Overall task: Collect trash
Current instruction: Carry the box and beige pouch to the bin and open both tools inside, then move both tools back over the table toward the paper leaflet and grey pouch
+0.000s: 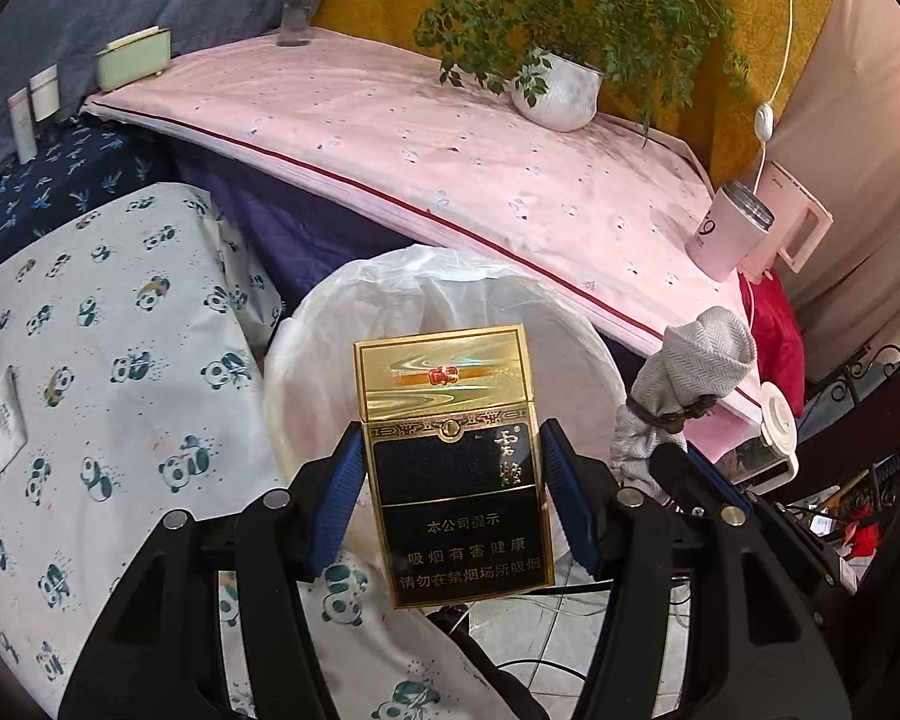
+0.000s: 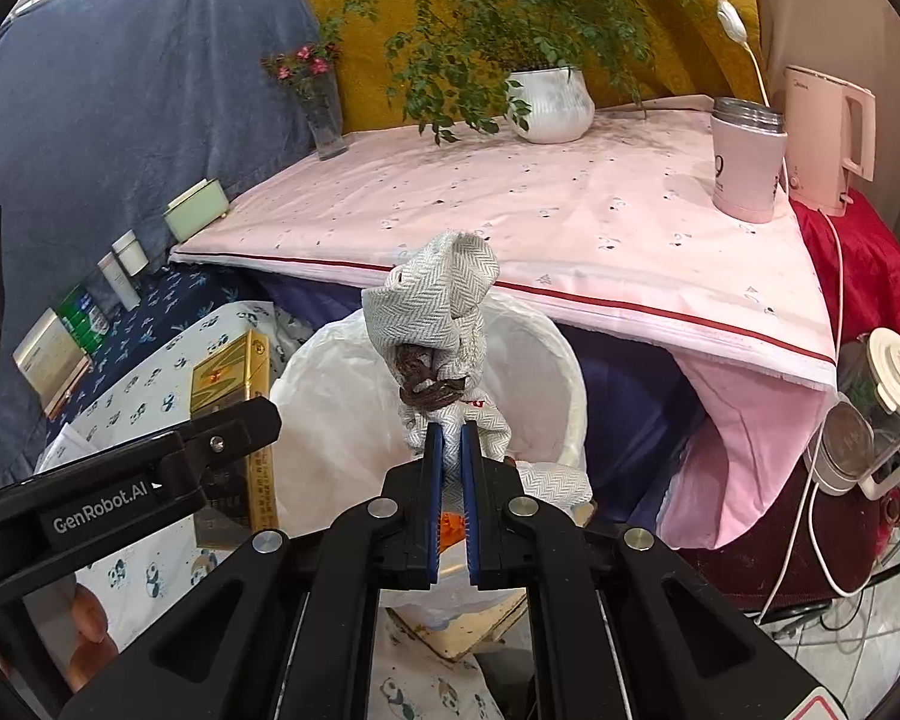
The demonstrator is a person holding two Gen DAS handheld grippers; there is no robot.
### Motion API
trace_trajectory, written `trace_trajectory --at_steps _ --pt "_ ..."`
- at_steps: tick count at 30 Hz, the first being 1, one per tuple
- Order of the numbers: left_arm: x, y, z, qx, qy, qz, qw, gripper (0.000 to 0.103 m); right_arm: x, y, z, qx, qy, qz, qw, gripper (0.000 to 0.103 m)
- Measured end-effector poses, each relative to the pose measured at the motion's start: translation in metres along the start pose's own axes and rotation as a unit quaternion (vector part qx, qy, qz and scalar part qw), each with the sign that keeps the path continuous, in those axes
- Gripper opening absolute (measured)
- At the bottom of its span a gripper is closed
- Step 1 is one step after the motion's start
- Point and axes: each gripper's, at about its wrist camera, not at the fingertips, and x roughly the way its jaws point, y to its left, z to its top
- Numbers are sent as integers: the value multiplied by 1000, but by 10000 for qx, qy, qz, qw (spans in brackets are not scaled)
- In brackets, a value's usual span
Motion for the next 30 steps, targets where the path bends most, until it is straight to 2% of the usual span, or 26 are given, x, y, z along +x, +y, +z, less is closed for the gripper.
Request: trace_trajectory --at_steps 5,12,17,20,30 --pt "6 6 1 -146 -44 98 9998 64 9 -3 3 41 43 -6 10000 6" --pt "4 24 2 -292 -153 328 9989 67 23 7 7 -59 105 63 9999 7" --pt "-1 42 1 -436 -216 523 9974 70 28 22 10 -176 81 59 9998 15" --pt "-5 52 1 -522 -246 600 9965 72 28 30 11 -230 48 75 9997 24" --pt "-30 82 -2 -730 -419 773 9935 72 18 63 11 -406 11 220 9989 29"
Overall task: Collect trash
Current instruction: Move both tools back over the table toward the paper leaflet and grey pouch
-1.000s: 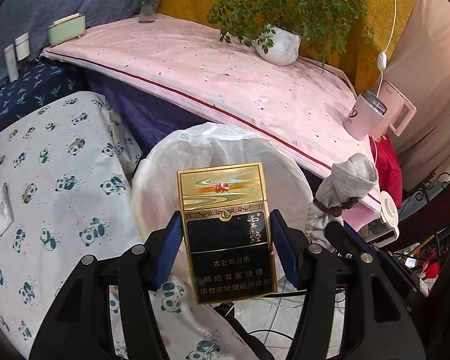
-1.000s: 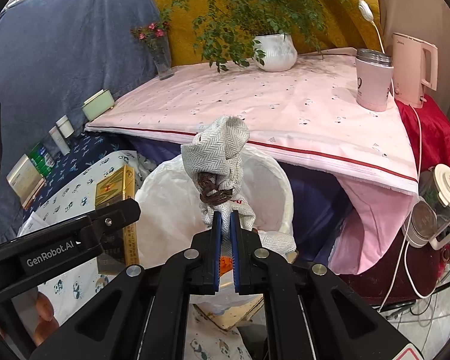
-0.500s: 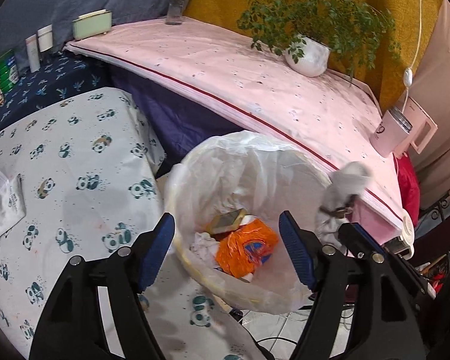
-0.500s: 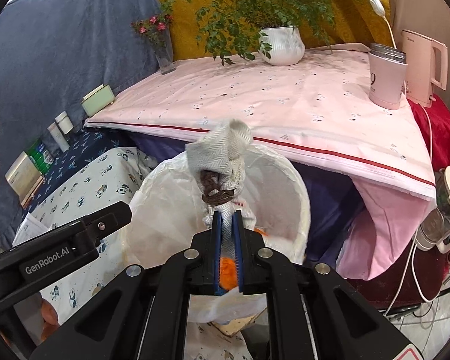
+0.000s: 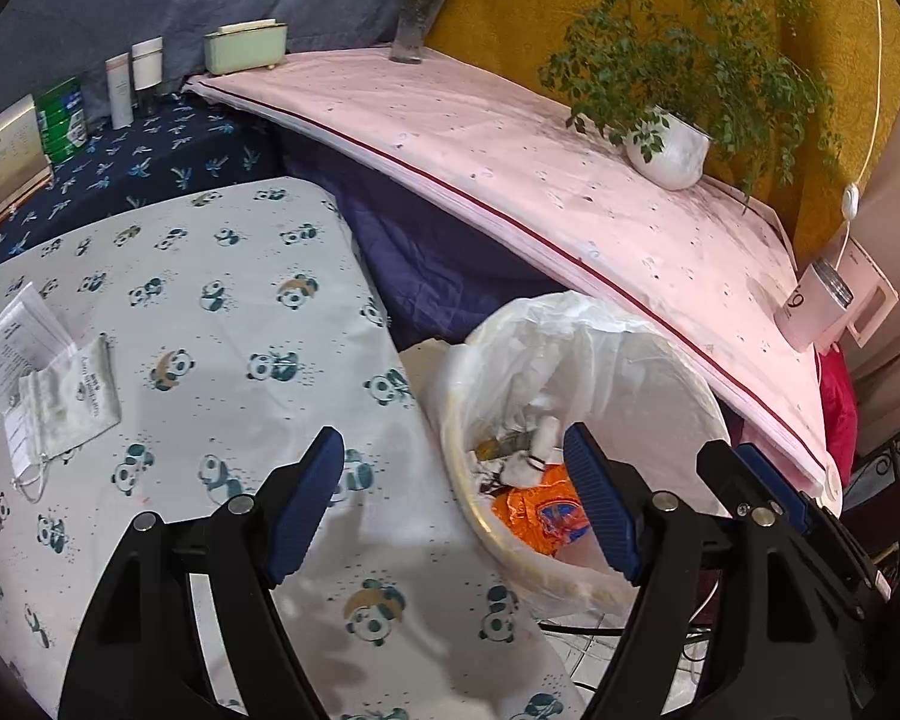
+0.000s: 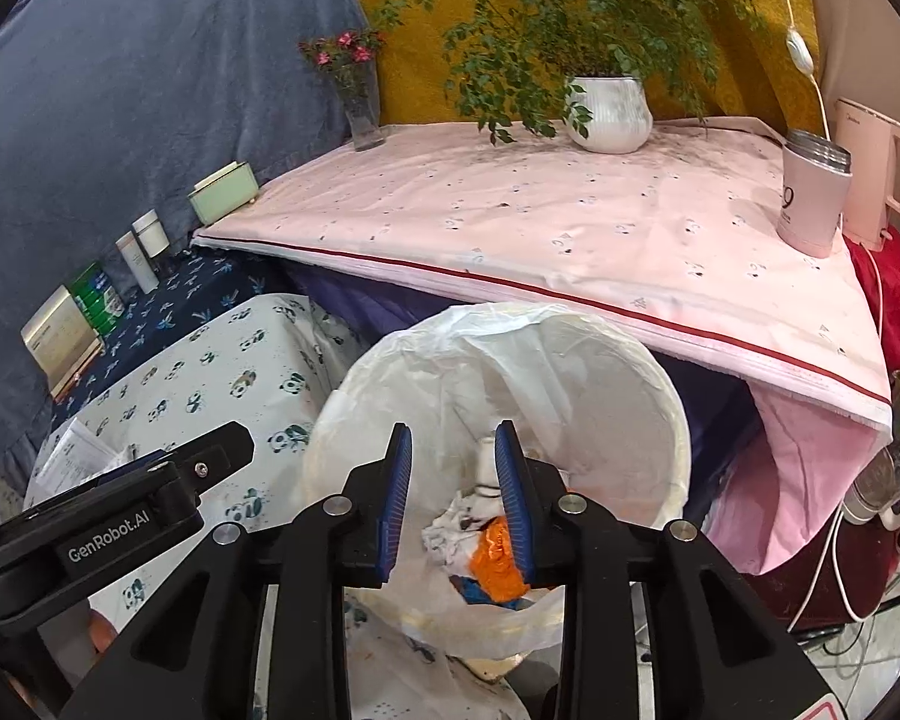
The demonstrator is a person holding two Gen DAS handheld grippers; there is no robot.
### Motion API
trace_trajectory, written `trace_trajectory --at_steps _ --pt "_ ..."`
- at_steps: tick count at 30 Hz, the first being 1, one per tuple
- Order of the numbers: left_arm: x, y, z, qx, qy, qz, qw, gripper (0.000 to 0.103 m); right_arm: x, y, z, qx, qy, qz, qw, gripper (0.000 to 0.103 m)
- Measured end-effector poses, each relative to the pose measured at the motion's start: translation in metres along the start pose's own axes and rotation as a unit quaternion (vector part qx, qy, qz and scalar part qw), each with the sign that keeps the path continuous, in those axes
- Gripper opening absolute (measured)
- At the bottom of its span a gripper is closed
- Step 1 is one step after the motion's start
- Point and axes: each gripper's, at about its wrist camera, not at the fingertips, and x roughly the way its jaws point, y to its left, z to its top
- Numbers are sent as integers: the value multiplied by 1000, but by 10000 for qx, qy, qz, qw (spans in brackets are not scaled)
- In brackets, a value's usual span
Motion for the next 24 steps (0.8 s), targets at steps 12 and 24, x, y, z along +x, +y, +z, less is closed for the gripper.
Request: trace_trajectory --at_steps 12,24 --pt "-41 61 -2 -448 -259 279 9983 72 -15 64 -6 -411 57 304 9987 30" --pt "-77 135 -12 -986 -447 622 9922 72 -27 135 -19 -872 109 635 9941 30"
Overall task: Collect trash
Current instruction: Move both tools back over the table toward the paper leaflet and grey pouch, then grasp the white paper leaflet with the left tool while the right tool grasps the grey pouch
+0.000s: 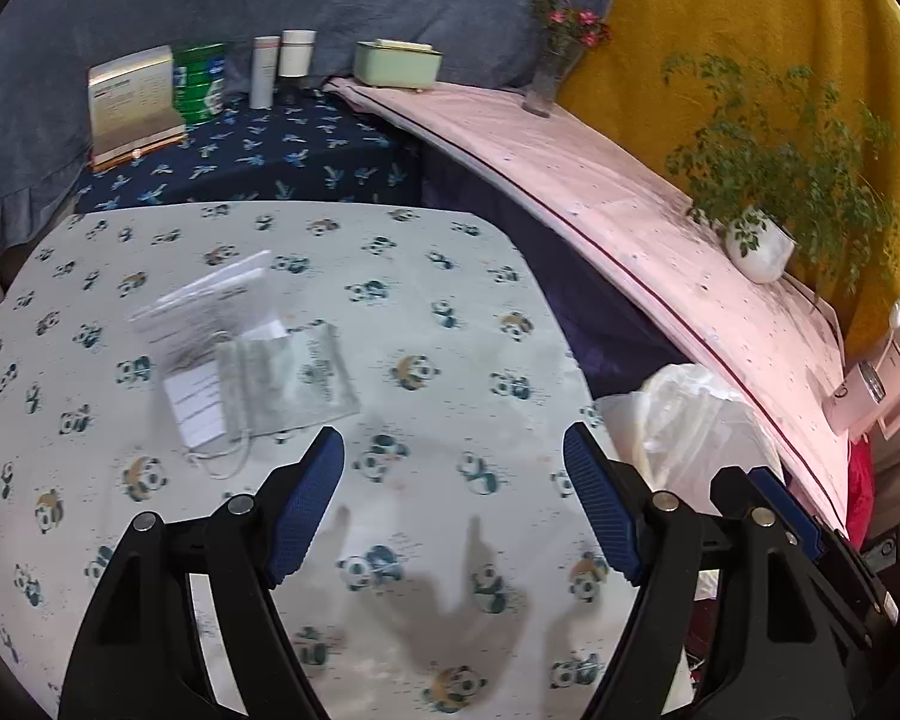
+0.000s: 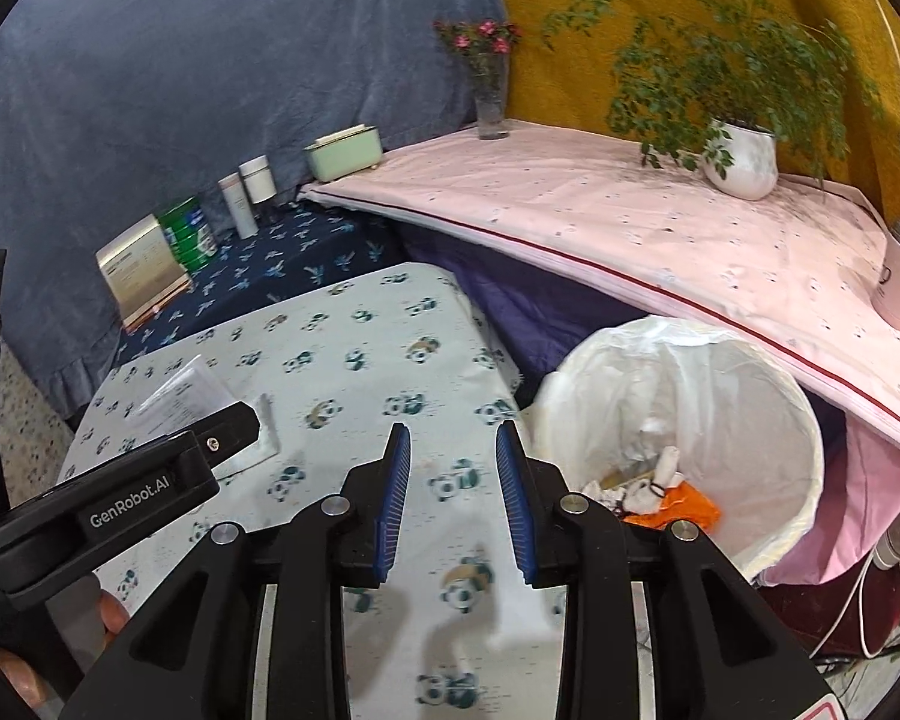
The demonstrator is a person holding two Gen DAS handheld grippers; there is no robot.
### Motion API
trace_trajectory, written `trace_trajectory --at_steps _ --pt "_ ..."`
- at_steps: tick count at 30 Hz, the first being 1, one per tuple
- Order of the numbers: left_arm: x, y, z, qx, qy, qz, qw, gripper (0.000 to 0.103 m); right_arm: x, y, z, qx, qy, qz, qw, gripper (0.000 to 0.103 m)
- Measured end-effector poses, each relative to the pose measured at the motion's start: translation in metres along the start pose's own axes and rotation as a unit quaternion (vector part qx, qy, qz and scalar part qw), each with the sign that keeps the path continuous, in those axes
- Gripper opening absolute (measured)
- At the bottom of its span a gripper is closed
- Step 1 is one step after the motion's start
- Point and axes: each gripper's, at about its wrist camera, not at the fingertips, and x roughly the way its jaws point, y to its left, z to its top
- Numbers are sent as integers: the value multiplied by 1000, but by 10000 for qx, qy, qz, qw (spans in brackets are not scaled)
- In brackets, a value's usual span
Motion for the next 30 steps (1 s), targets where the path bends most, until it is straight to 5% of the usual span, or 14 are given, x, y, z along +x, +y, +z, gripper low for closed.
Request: trace_trajectory --at_steps 15,30 --pt "-11 111 0 -577 -72 695 9959 72 19 95 -15 -514 312 500 9969 31" --pt "20 169 19 -303 -126 859 9958 85 75 160 -28 -873 752 777 9903 35"
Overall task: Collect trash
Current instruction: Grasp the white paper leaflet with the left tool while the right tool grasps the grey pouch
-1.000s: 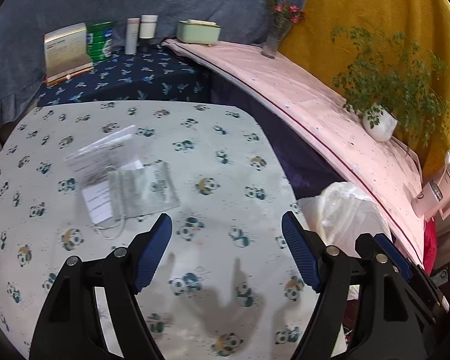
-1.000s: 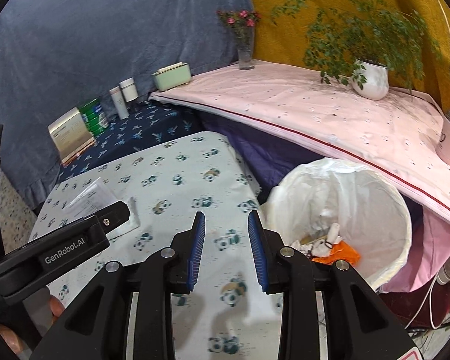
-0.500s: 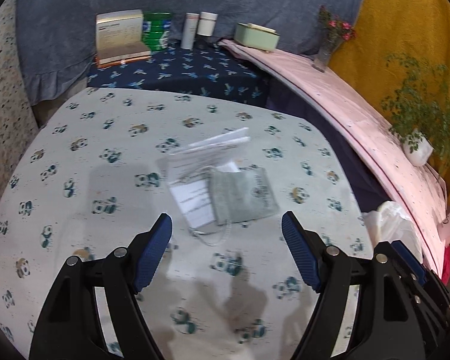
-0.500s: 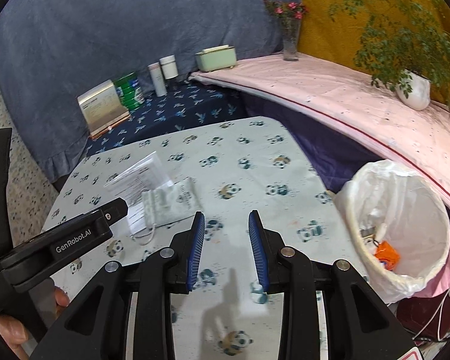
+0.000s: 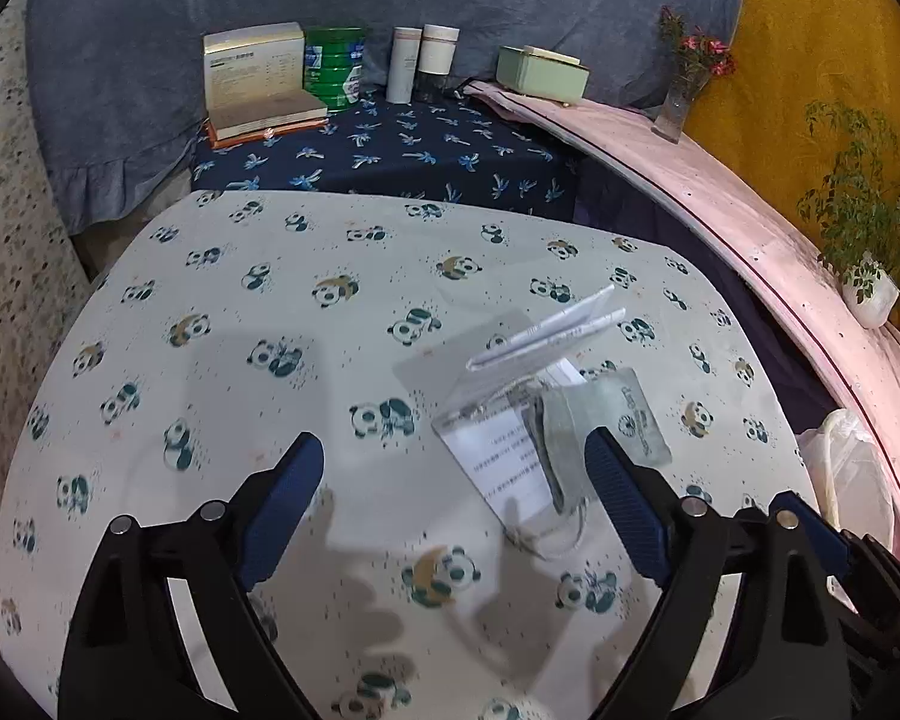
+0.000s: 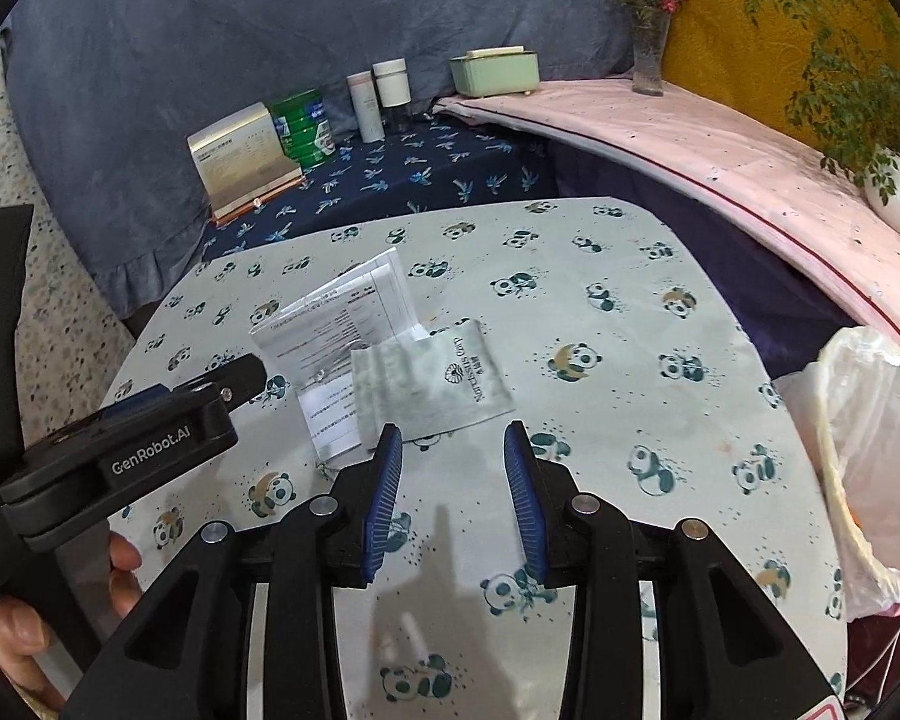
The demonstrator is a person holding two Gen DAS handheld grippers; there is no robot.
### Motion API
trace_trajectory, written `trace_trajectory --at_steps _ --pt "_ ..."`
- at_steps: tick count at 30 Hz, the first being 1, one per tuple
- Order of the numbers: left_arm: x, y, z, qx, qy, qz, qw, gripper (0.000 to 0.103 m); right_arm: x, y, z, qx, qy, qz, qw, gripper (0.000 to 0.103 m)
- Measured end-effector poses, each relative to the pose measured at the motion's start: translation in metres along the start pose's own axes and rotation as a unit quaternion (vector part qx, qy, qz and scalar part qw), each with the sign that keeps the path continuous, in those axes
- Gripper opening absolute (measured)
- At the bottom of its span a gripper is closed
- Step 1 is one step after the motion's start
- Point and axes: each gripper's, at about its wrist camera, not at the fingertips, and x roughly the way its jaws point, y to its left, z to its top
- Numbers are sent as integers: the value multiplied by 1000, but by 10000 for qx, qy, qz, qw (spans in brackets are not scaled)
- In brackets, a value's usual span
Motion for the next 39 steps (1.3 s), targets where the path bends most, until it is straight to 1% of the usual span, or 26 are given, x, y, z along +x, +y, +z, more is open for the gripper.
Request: trace_trajectory --at_steps 6,9,11,12,14,15,16,17,18,20,22,24,25,27,29,30,34,39 --pt "25 -1 12 269 16 -62 9996 83 30 -1 7 40 163 -2 9999 39" --pt "37 -2 18 298 78 -106 9995 75 47 -4 10 107 236 -6 9997 39" --pt "44 -3 19 320 118 -144 9993 65 55 -8 12 139 266 -30 9995 39" --pt "47 -2 20 329 145 -165 9992 62 62 -9 14 160 298 -33 9994 39" --pt "53 -3 20 346 231 -218 9989 48 72 -12 16 187 354 -36 9992 39" --pt "56 -3 20 349 282 -242 9987 43 78 -14 17 202 391 -44 9990 39" --pt "58 -4 20 347 339 -278 9984 32 84 -15 18 218 429 -57 9988 39" --pt "60 -4 19 347 381 -304 9982 26 87 -16 18 230 452 -62 9987 39" --pt "61 -5 19 350 394 -302 9982 26 92 -18 18 247 485 -70 9985 39" --pt "59 -5 18 348 344 -296 9984 21 101 -20 18 280 554 -87 9980 39" --pt "59 -7 17 399 355 -270 9982 18 106 -21 17 301 582 -99 9978 40" --pt "57 -10 16 449 351 -256 9980 17 107 -20 16 283 558 -109 9980 40" --pt "56 -13 14 485 362 -236 9979 15 107 -20 15 267 552 -128 9980 38" --pt "55 -16 12 504 394 -272 9976 14 106 -17 14 221 547 -150 9981 26" --pt "53 -18 9 494 414 -283 9975 13 105 -17 12 201 557 -120 9982 11" --pt "52 -20 8 491 425 -287 9975 12 105 -17 12 205 567 -94 9981 9" --pt "43 -25 1 435 476 -315 9974 10 92 -18 7 169 478 -156 9986 8" --pt "27 -35 -6 425 456 -377 9973 5 59 -33 3 329 209 -210 9990 8"
